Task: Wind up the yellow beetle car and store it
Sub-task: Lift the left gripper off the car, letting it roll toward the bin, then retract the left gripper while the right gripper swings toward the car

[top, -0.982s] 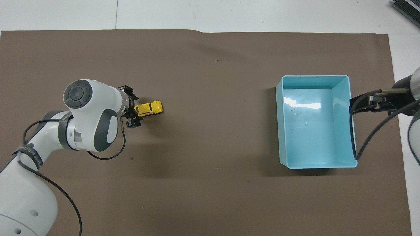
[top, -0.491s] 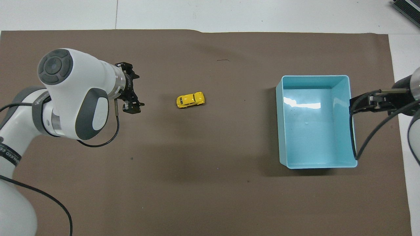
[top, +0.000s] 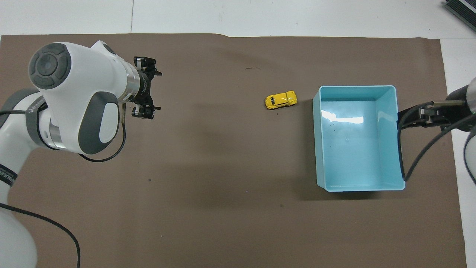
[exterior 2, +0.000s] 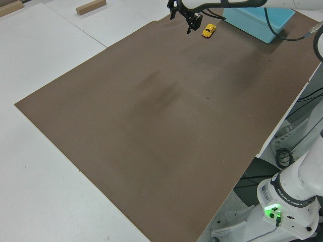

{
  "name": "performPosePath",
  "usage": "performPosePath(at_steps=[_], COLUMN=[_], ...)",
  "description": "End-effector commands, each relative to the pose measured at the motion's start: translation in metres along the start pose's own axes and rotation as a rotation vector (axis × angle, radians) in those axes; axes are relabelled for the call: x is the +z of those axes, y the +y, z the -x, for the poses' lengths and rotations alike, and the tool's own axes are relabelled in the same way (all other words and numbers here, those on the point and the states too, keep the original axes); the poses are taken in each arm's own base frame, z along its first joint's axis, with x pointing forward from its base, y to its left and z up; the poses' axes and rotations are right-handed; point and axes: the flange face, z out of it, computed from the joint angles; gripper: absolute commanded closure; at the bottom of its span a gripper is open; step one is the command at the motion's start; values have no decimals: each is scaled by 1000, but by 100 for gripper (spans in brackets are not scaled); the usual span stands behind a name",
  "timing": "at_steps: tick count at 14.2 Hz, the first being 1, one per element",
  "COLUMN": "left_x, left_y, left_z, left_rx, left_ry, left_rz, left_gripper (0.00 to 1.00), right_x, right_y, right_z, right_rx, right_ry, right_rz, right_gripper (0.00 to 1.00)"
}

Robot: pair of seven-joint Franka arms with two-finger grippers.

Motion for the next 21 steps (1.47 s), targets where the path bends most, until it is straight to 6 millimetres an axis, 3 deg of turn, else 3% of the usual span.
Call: performPosePath(at_steps=[1,4,8,10,13,16,18,21], left_x=[-1,-2,-44,-69,-101,-126,-130,-133], left_y=[4,3,-4,-11,-17,-28,-35,-42], left_z=[2,3,5,0,-4,-29,-47,-58], left_rx=[76,207,519,703,922,1259,1429,1575], left_ry=[9,9,7,3,8,32,-4,-10], left_rz=[-2,-10,-13,-30,-22,-77,-133,-196], left_gripper=[0,0,0,0,0,0,0,0], right_x=[-2,-2,6,11,21,32,45,57], right_y=[7,5,-10,-38,-55,-71,-85,-103], right_z=[3,2,-4,-11,-18,-28,-36,-43], right_rx=[-2,-8,155,252,499,683,812,954], right_ry=[-2,4,19,45,52,62,57,58], right_rz=[-3,-5,-27,-32,-49,-67,-75,-91], right_gripper=[0,0,0,0,0,0,0,0])
